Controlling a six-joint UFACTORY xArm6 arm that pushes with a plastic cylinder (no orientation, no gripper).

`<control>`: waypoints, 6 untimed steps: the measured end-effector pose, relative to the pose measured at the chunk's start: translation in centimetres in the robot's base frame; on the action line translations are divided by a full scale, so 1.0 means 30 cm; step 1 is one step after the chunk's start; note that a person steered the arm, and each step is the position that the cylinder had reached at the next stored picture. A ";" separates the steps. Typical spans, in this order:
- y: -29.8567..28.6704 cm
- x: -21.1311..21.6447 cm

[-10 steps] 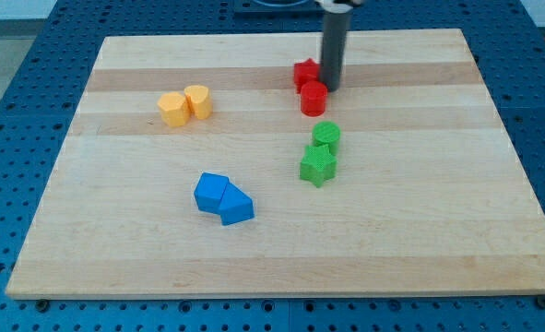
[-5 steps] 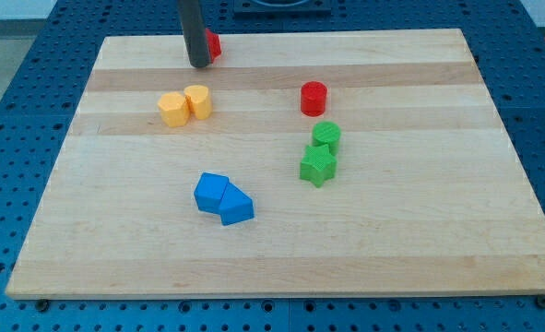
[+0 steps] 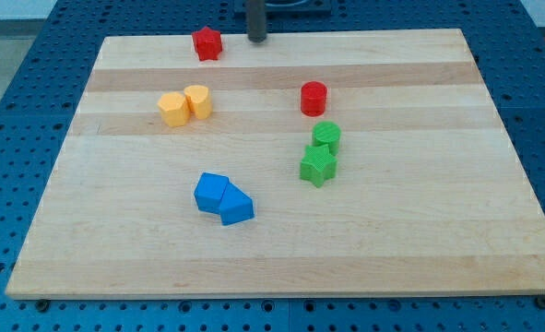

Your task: Place red star at top left corner of the board

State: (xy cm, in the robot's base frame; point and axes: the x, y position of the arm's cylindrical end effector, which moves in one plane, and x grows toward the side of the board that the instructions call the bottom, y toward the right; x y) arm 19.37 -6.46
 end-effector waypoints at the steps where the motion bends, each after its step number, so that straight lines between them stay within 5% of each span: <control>1: -0.149 0.033; 4: 0.220 0.005; 6: 0.068 0.029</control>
State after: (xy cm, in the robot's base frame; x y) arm 20.23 -4.42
